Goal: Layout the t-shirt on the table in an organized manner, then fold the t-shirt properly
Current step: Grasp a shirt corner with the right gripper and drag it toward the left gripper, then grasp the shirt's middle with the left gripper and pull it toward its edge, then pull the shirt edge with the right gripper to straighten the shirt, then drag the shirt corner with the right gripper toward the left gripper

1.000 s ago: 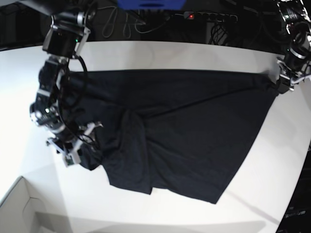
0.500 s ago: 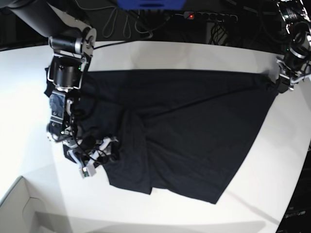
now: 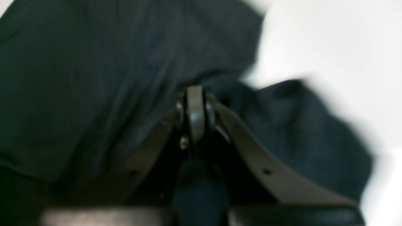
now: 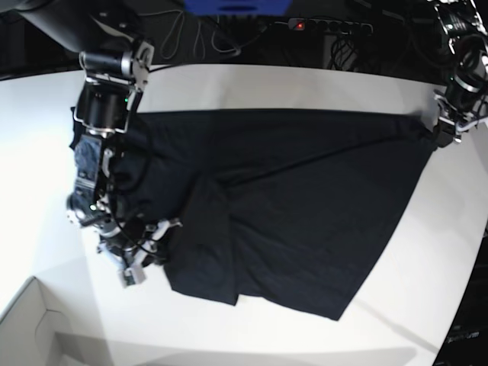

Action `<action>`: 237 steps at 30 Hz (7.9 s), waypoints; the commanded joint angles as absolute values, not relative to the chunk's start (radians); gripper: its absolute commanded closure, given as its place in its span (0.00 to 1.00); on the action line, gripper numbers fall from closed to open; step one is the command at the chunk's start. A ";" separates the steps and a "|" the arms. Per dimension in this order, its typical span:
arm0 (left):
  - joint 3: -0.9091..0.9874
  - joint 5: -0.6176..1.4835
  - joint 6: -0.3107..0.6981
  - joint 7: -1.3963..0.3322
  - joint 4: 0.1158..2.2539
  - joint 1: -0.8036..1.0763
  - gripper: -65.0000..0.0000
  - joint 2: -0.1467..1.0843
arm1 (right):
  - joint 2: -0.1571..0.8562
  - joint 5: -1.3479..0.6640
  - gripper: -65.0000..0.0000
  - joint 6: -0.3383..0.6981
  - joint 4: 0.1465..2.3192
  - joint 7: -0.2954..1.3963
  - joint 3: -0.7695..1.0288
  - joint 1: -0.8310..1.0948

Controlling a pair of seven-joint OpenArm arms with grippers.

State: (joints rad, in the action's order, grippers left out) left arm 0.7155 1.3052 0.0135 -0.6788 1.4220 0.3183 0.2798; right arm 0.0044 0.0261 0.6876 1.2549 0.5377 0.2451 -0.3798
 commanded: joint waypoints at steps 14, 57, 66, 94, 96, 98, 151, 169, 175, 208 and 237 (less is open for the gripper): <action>0.699 1.348 0.005 -0.684 1.434 0.225 1.00 0.300 | -0.044 0.001 1.00 0.698 2.052 0.621 -0.022 0.148; 0.713 1.302 0.005 -0.685 1.540 0.054 0.36 0.300 | 0.125 0.002 0.52 0.698 1.979 0.625 -0.191 0.437; 0.111 0.835 -0.004 -0.673 1.613 -0.168 0.36 0.104 | -0.010 0.002 0.52 0.698 1.966 0.630 0.182 0.328; -0.383 -0.015 -0.007 -0.496 0.998 -0.384 0.36 -0.157 | -0.015 0.002 0.52 0.698 1.896 0.630 0.487 0.277; -0.398 -0.015 -0.007 -0.496 1.003 -0.384 0.38 -0.157 | -0.015 0.002 0.52 0.698 1.891 0.628 0.486 0.275; -0.395 -0.008 -0.007 -0.496 1.010 -0.384 0.52 -0.157 | -0.015 0.002 0.52 0.698 1.890 0.630 0.489 0.257; 0.874 0.737 0.005 -0.710 1.860 0.298 0.99 0.067 | 0.013 0.007 0.52 0.698 1.662 0.628 0.269 -0.061; 0.928 0.748 0.005 -0.710 1.956 0.225 0.54 0.084 | 0.154 0.007 0.40 0.698 0.923 0.521 0.162 -0.628; 0.862 0.737 0.004 -0.711 1.952 0.153 0.54 0.090 | 0.206 0.007 0.40 0.550 0.602 0.268 -0.019 -0.713; 0.730 0.737 0.004 -0.710 1.779 0.056 0.54 0.090 | 0.189 0.005 1.00 0.472 1.646 0.398 -0.048 -0.114; 0.727 0.737 0.004 -0.704 1.550 -0.024 0.54 0.093 | 0.237 0.002 0.40 0.473 2.029 0.461 -0.298 0.311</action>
